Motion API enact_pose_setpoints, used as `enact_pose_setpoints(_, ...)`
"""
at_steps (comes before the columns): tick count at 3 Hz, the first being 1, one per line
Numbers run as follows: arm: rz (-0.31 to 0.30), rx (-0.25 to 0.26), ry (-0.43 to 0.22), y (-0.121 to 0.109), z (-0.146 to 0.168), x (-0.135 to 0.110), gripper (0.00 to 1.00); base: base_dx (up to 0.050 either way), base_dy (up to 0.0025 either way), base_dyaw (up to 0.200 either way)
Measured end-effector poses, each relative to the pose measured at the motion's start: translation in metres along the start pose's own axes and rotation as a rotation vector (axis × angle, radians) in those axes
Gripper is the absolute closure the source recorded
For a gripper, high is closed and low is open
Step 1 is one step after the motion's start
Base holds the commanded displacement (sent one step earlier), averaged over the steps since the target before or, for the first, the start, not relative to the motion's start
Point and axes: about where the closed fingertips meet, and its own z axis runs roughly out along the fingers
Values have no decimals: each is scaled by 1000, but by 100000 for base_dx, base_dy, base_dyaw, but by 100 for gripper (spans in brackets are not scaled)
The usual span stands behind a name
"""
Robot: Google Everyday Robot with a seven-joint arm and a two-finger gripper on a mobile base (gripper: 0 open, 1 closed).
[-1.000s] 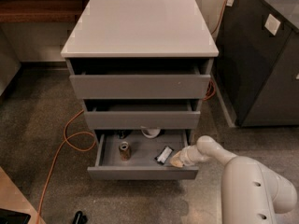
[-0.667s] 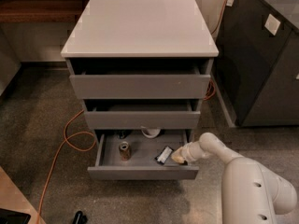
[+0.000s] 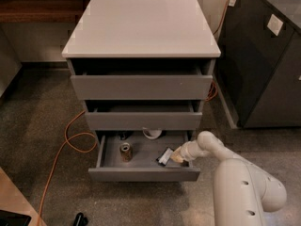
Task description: Pick rxbar blueberry from bottom drawer and place on counter
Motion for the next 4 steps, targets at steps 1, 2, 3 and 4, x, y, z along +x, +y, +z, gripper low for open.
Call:
enact_pose_setpoints(1, -25, -36, 34, 9, 20, 0, 100, 0, 0, 0)
enact_pose_setpoints(2, -50, -67, 66, 22, 33, 2, 100, 0, 0, 0)
enact_pose_setpoints(3, -58, -89, 89, 34, 39, 8, 100, 0, 0, 0)
enact_pose_setpoints(4, -58, -115, 106, 46, 42, 16, 100, 0, 0, 0)
